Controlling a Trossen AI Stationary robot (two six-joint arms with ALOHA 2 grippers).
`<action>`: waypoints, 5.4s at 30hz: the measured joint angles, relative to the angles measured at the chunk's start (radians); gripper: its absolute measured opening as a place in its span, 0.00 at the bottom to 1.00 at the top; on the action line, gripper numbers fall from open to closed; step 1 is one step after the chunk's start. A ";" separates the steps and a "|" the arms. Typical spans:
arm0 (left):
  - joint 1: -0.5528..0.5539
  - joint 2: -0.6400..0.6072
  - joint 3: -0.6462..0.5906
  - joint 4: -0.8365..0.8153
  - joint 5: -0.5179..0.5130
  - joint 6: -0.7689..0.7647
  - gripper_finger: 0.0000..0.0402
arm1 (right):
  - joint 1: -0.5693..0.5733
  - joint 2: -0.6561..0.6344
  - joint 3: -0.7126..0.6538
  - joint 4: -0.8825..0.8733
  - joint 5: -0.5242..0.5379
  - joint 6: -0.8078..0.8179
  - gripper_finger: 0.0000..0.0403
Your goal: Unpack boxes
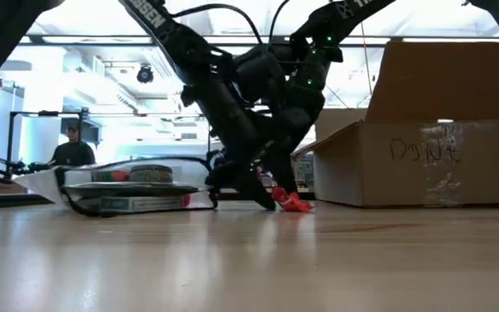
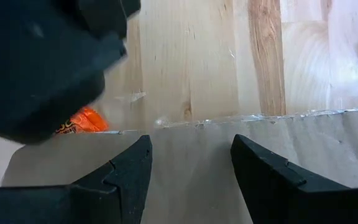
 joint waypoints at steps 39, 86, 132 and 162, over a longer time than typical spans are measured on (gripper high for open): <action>-0.098 -0.262 0.000 -0.218 -0.033 -0.019 0.00 | 0.000 0.000 -0.001 0.062 -0.005 -0.008 0.49; -0.101 -0.325 0.000 -0.852 -0.480 -0.157 0.00 | 0.009 0.000 0.000 0.142 -0.166 0.106 0.49; -0.070 -0.301 -0.032 -0.896 -0.588 -0.094 0.39 | 0.009 0.000 0.000 0.144 -0.166 0.102 0.49; -0.070 -0.315 0.168 -0.997 -0.611 -0.083 0.46 | 0.009 0.000 0.000 0.140 -0.166 0.106 0.49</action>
